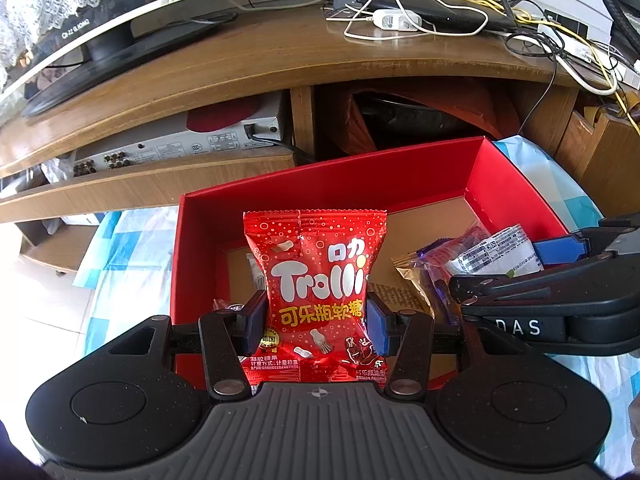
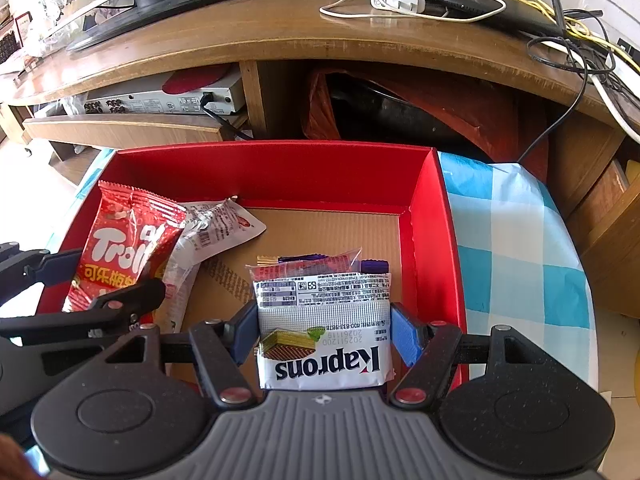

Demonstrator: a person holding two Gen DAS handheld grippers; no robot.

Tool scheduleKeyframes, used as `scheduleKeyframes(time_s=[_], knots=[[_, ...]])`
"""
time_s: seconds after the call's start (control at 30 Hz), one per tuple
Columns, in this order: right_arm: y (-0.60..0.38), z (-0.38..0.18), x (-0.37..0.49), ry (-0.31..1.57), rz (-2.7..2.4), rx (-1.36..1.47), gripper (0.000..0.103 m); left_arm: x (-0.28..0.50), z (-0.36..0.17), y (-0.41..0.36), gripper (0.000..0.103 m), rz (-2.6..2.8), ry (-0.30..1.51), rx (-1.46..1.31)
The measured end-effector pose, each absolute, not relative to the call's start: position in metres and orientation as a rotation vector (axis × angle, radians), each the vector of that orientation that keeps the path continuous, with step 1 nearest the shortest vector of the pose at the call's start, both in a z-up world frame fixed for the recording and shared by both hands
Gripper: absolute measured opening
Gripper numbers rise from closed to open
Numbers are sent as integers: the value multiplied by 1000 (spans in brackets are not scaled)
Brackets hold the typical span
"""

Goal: Organize snacks
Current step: 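Open both tools to drop the Trolli bag and Kapron wafer into the box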

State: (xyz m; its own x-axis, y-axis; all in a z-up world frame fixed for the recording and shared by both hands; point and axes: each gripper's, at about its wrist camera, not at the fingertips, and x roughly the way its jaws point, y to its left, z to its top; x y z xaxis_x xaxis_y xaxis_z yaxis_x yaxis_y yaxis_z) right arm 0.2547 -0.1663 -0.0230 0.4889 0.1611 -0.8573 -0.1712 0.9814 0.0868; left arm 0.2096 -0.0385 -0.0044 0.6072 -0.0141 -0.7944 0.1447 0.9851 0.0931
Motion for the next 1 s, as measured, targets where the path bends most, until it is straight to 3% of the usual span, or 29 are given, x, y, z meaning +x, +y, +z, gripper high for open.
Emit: scheduleKeyframes(time_s=[0.63,1.0], knots=[[-168,-25,255,1035,196,-17,75,209,-6,-38,60,-97,907,164],[-172,-23,255,1028,167,-30,80,209,-5,-37,71,-101,910,168]])
